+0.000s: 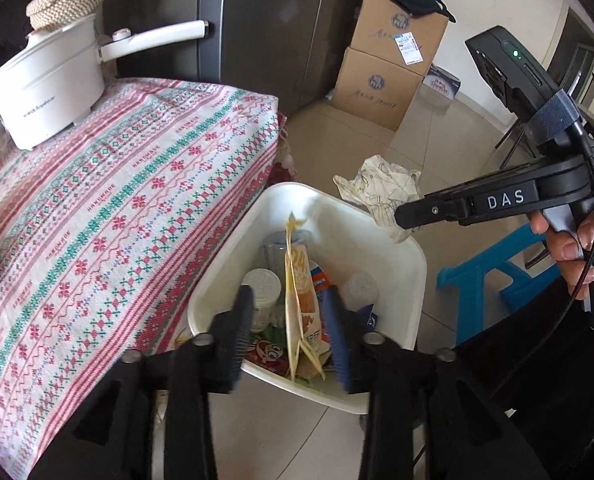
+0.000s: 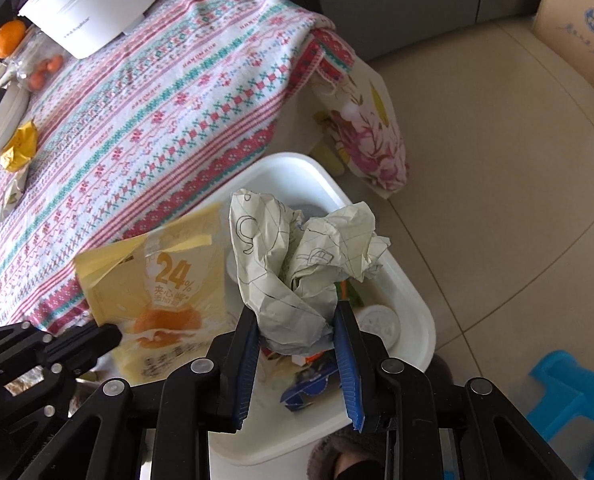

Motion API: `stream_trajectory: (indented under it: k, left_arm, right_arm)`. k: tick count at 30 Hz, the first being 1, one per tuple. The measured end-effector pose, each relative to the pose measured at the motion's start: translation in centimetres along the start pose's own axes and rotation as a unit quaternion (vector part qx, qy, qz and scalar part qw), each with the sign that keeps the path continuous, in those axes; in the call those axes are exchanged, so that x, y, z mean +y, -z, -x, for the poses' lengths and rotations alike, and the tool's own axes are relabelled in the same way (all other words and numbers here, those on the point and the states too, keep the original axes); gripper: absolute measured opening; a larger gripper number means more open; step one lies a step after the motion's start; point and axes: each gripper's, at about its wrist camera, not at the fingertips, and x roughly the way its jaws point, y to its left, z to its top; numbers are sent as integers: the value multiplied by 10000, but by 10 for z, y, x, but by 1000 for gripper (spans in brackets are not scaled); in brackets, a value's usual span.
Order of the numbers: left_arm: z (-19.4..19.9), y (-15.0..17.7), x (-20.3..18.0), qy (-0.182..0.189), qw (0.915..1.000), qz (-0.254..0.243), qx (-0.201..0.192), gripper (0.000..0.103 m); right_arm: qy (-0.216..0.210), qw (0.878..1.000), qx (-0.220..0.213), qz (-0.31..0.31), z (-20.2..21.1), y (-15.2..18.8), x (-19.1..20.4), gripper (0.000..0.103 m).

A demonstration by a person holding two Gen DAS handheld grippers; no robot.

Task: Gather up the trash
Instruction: 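Lift the yellow-white snack bag and crumpled paper and carry both over the white bin, then open the left tool over the bin while the right tool releases the crumpled paper, then move both tools back to the table toward the white packet and yellow wrapper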

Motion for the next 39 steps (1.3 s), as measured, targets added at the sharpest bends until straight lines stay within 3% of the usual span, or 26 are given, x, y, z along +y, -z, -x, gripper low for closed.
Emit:
stream_trajectory:
  k: [2,8,14,17,18,21,25,33,39]
  left_arm:
    - [9,-1,6,-110,9999,89,-89,64]
    - [29,-6,36,-481,9976,460,-185,71]
    - [40,-4,71,-967,9914,881,-26,77]
    - [51,-1,88,-1112,9873,1132,-50,80]
    - [54,0,93,-1143,9862,1200,-54,82]
    - [65,3,107,-1282,9828,1330,-35,86]
    - [79,12,124,-1559,9774,1423,41,90]
    - [113,22,177,-2043,9610,1864,84,90]
    - [136,33,220,-2405,9477,2096,26,91]
  right_arm:
    - [21,10000,36,56,-2,0,2,33]
    - [120,9993,263,227,-12,2,10,33]
    - [184,9974,573,407,-26,8,20,34]
    - [78,9968,703,372,-29,9,21,38]
    - [41,9968,718,361,-30,8,23,44]
    - [38,9975,611,354,-27,7,28,65]
    - [-81,9984,393,402,-18,3,38,74]
    - [8,9979,150,633,-5,-17,79,75]
    - [-225,9932,-229,1120,1,-43,144,76]
